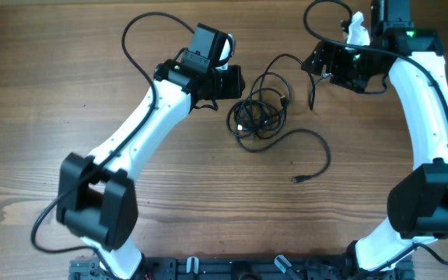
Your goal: Untangle cables
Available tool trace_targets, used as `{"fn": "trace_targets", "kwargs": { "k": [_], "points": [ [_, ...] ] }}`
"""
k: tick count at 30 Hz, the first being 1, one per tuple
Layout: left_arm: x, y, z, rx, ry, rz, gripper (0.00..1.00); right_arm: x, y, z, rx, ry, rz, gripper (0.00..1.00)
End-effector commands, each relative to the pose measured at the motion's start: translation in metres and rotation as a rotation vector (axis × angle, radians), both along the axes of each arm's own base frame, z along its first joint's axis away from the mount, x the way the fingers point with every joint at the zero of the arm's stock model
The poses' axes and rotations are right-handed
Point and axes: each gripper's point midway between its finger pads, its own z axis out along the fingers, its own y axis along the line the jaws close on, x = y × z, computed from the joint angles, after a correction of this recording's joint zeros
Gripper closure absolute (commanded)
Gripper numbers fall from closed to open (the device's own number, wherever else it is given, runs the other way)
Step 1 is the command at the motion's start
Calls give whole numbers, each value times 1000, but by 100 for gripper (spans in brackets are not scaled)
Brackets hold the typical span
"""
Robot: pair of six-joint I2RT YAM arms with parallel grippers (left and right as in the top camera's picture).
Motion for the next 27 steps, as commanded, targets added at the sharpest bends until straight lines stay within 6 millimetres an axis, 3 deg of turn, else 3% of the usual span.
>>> {"fn": "trace_targets", "kwargs": {
  "k": [1, 3, 5, 10, 16, 20, 27],
  "points": [
    [2, 4, -48, 60, 67, -57, 73, 6, -13, 7, -28, -35, -15, 10],
    [-4, -2, -64, 64, 88, -127, 72, 6, -13, 7, -33, -40, -1, 10],
    [-8, -1, -86, 93, 129, -148, 63, 6, -13, 7, -34, -41, 2, 9],
    [-19, 5, -123, 131, 228, -146, 64, 6, -14, 7, -42, -45, 8, 9],
    [-22, 1, -127, 131, 240, -142, 58, 6, -14, 6, -41, -43, 8, 8],
    [-12, -6, -124, 97, 214, -101, 57, 6, -14, 6, -41, -41, 8, 8],
    [-24, -23, -138, 104, 239, -128, 79, 6, -14, 6, -41, -42, 8, 8]
  ]
}}
